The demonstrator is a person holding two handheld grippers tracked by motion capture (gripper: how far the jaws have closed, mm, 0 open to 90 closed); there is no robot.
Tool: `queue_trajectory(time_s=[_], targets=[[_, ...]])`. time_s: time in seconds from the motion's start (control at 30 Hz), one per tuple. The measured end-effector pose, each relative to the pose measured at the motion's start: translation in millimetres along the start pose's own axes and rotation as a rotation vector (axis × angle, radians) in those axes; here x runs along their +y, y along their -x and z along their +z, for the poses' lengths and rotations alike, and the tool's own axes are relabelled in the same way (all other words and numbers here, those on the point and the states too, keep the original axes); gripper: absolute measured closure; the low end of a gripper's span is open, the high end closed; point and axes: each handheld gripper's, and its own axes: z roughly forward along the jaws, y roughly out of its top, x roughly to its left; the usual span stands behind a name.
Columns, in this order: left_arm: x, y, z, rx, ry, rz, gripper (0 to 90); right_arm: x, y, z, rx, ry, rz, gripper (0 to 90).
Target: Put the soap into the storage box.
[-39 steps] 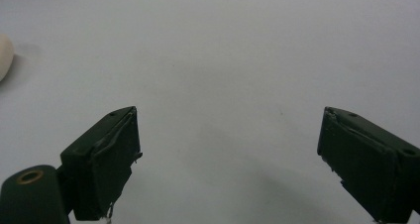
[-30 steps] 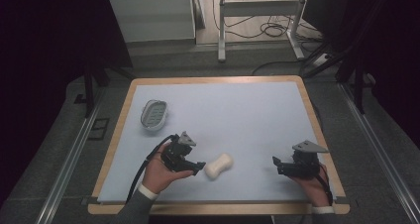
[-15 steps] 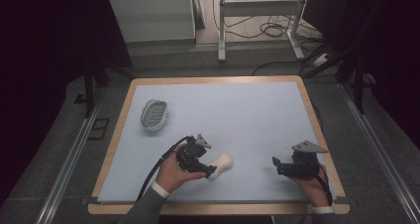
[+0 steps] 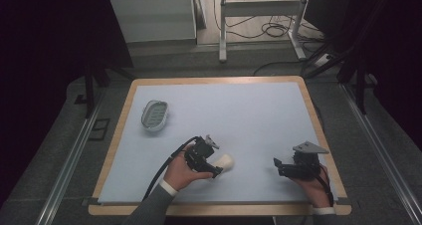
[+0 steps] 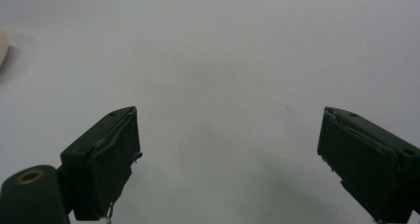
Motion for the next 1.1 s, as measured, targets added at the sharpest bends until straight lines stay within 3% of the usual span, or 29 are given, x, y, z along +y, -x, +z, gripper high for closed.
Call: queue_trajectory(time_s=[0.57,0.87,1.1], targets=[[11.5,3.2,21.7,-0.001,-0.082,0.021,29.6,-1.0,0.8,0.3,-0.007,-0.006,0.0,9.4],[12.2,3.7,27.8,0.01,-0.107,0.022,36.9,-1.8,1.3,0.5,-0.01,-0.012,0.001,9.4],[12.7,7.0,29.2,0.01,-0.111,0.041,48.3,-2.1,2.4,0.3,-0.016,-0.01,0.004,9.4]])
